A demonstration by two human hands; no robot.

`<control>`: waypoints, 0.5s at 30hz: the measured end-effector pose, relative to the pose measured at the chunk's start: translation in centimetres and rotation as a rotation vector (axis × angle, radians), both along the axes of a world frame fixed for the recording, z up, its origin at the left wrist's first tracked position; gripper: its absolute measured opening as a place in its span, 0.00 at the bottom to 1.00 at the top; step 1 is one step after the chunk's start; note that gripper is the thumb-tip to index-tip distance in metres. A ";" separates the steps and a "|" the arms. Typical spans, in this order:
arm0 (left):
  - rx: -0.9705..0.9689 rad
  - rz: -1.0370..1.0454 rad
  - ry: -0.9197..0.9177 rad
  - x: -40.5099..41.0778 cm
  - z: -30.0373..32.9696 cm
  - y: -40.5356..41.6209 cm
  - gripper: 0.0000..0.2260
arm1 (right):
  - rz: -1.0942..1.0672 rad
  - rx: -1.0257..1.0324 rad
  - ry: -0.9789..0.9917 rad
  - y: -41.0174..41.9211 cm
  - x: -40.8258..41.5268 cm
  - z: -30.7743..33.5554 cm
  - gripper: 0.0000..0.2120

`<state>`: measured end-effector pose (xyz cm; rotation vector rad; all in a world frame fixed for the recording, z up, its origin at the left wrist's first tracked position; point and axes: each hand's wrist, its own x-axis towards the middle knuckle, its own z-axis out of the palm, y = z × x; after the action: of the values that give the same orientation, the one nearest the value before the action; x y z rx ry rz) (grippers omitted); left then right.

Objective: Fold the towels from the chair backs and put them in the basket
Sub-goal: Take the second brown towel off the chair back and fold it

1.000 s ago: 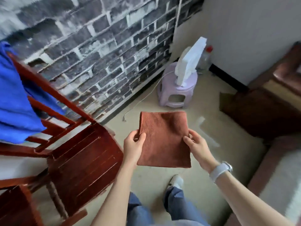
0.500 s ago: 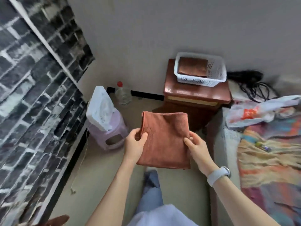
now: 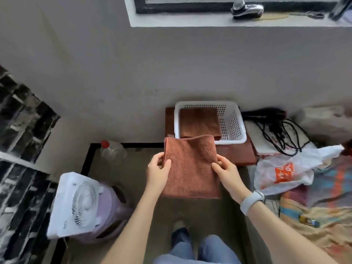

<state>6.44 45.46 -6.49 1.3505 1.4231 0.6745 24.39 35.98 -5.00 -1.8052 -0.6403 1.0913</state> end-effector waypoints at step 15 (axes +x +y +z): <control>-0.031 0.087 0.144 17.1 -6.6 17.0 0.14 | 0.015 -0.087 -0.001 18.4 15.5 -7.4 0.17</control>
<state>23.54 62.47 -13.09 1.3410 1.6086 0.6189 39.85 54.40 -12.39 -1.8778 -0.6167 1.1441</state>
